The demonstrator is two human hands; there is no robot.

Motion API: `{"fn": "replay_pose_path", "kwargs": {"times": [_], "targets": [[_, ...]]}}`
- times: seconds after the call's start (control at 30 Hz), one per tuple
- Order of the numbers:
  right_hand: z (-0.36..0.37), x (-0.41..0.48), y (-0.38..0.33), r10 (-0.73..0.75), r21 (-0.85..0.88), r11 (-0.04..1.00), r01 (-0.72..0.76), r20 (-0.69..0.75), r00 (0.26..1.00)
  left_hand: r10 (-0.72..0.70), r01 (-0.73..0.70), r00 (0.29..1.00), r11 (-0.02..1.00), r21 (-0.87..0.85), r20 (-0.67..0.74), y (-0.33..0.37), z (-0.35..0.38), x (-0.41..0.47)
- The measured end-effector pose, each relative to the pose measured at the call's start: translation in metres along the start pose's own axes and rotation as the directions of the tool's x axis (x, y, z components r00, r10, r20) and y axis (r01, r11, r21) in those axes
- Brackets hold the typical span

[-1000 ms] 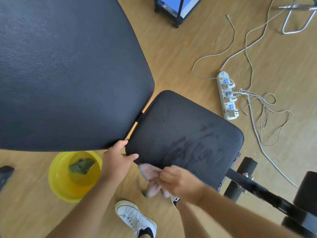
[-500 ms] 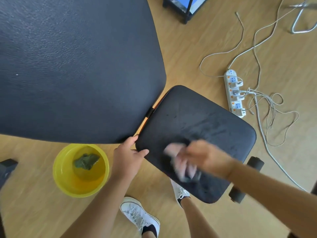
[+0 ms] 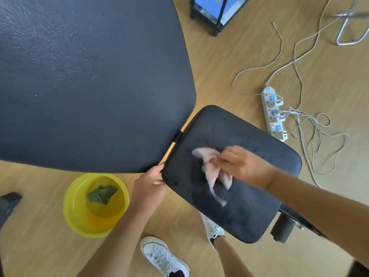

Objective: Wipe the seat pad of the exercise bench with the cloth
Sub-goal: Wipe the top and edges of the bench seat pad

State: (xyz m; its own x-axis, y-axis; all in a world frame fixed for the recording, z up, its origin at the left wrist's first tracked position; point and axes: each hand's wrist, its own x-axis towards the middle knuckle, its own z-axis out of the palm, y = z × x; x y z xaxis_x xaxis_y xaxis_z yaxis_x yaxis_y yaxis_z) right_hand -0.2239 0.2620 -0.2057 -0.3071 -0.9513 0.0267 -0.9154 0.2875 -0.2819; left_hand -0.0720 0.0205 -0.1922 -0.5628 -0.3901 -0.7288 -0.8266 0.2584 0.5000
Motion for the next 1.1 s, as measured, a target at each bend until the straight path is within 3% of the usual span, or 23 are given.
{"fn": "replay_pose_path", "kwargs": {"times": [0.03,0.07,0.1,0.13,0.17,0.2,0.23,0.3,0.37,0.43,0.5,0.53,0.6,0.67,0.7,0.73,0.77,0.8,0.9,0.97,1.0,1.03,1.1], "targets": [[-0.01,0.007,0.029,0.219,-0.013,0.975,-0.221,-0.093,0.971,-0.003,0.003,1.0,1.0,-0.005,-0.001,0.001,0.0,0.0],[-0.018,0.017,0.052,0.494,0.037,0.867,-0.496,-0.185,0.85,-0.003,0.003,1.0,1.0,-0.02,0.001,0.002,0.0,-0.002],[-0.021,0.027,0.065,0.719,0.134,0.692,-0.709,-0.22,0.66,-0.013,0.013,1.0,0.999,-0.046,0.006,0.002,0.0,-0.006],[-0.015,0.037,0.066,0.847,0.211,0.523,-0.826,-0.239,0.475,-0.022,0.022,1.0,0.996,-0.085,0.008,0.003,0.0,-0.009],[-0.008,0.047,0.057,0.9,0.273,0.424,-0.864,-0.232,0.368,-0.041,0.042,0.999,0.992,-0.115,0.012,0.004,-0.001,-0.011],[0.0,0.057,0.043,0.91,0.311,0.397,-0.863,-0.254,0.327,-0.059,0.061,0.998,0.989,-0.137,0.016,0.001,0.0,-0.007],[0.008,0.063,0.022,0.896,0.341,0.427,-0.838,-0.282,0.342,-0.088,0.091,0.996,0.987,-0.135,0.032,-0.003,0.001,0.003],[0.012,0.071,-0.028,0.767,0.384,0.641,-0.665,-0.282,0.576,-0.168,0.179,0.981,0.977,-0.12,0.096,-0.012,0.004,0.025],[0.022,0.058,-0.071,0.506,0.41,0.822,-0.395,-0.21,0.837,-0.216,0.238,0.968,0.951,-0.198,0.127,-0.017,0.006,0.036],[0.022,0.037,-0.086,0.138,0.365,0.927,-0.089,-0.108,0.985,-0.217,0.225,0.974,0.929,-0.295,0.059,-0.026,0.006,0.037],[0.013,0.022,-0.059,-0.167,0.177,0.971,0.163,0.004,0.986,-0.221,0.235,0.972,0.924,-0.3,0.079,-0.026,0.005,0.036],[0.007,0.02,-0.037,-0.16,0.163,0.973,0.163,-0.033,0.987,-0.225,0.252,0.965,0.936,-0.246,0.132,-0.025,0.004,0.039],[-0.012,0.03,0.0,0.233,0.36,0.916,-0.175,-0.125,0.964,-0.262,0.292,0.945,0.946,-0.143,0.194,-0.02,0.005,0.049],[-0.014,0.049,0.01,0.688,0.339,0.716,-0.611,-0.196,0.698,-0.281,0.309,0.946,0.934,-0.179,0.163,-0.018,0.005,0.056],[-0.009,0.063,0.003,0.812,0.375,0.584,-0.72,-0.247,0.529,-0.29,0.314,0.946,0.931,-0.186,0.147,-0.016,0.005,0.053],[0.0,0.076,-0.013,0.867,0.426,0.499,-0.755,-0.253,0.43,-0.298,0.319,0.946,0.927,-0.199,0.127,-0.013,0.004,0.046],[0.012,0.086,-0.039,0.858,0.443,0.51,-0.738,-0.204,0.471,-0.319,0.341,0.939,0.912,-0.227,0.129,-0.012,0.005,0.042],[0.023,0.092,-0.067,0.777,0.45,0.605,-0.657,-0.152,0.611,-0.336,0.36,0.932,0.897,-0.255,0.134,-0.013,0.005,0.041],[0.049,0.077,-0.133,0.296,0.381,0.892,-0.243,-0.085,0.952,-0.4,0.431,0.902,0.86,-0.272,0.163,-0.011,-0.001,0.05],[0.052,0.044,-0.123,-0.07,0.219,0.973,0.071,-0.011,0.997,-0.39,0.442,0.893,0.854,-0.274,0.224,-0.009,-0.005,0.049],[0.044,0.036,-0.11,-0.149,0.195,0.971,0.139,0.035,0.988,-0.375,0.427,0.901,0.857,-0.288,0.22,-0.006,-0.006,0.045],[0.028,0.032,-0.092,-0.117,0.189,0.976,0.106,0.05,0.992,-0.346,0.387,0.919,0.877,-0.283,0.187,-0.002,-0.006,0.038],[0.001,0.033,-0.044,0.28,0.306,0.915,-0.264,-0.009,0.96,-0.234,0.253,0.967,0.938,-0.237,0.103,0.006,-0.007,0.023]]}}
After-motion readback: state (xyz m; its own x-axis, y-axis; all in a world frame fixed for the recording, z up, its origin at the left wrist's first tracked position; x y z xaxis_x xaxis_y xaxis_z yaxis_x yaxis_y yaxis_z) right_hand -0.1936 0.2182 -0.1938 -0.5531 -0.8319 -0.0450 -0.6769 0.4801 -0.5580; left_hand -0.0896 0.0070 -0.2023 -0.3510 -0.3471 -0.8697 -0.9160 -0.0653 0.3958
